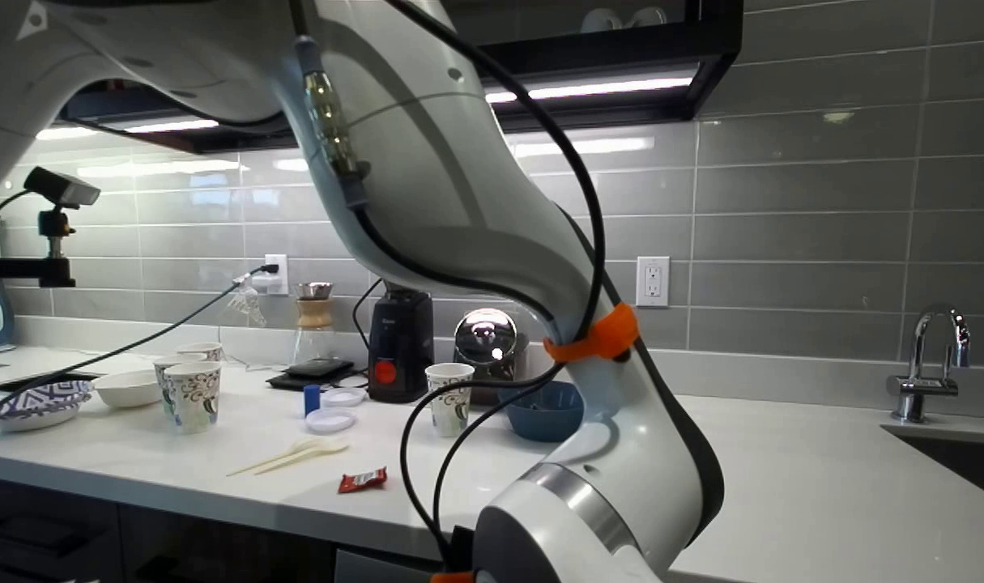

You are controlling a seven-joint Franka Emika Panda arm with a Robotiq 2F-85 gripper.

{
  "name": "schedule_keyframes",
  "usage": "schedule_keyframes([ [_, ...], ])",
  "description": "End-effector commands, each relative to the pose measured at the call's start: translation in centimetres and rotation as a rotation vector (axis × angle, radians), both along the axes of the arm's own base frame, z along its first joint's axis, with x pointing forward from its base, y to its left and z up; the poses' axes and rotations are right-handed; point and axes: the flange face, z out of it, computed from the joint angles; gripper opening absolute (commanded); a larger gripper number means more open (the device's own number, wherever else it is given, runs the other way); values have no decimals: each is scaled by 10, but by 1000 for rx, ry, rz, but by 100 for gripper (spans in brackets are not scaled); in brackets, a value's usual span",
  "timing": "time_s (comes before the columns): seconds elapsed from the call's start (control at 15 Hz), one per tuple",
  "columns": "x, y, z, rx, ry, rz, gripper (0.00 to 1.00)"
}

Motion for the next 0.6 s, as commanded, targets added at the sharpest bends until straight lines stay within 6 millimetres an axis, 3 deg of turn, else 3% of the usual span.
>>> schedule_keyframes([
  [0.0,4,4,-4,14,26,-19,0],
  [0.53,5,1,-4,-11,19,-31,0],
])
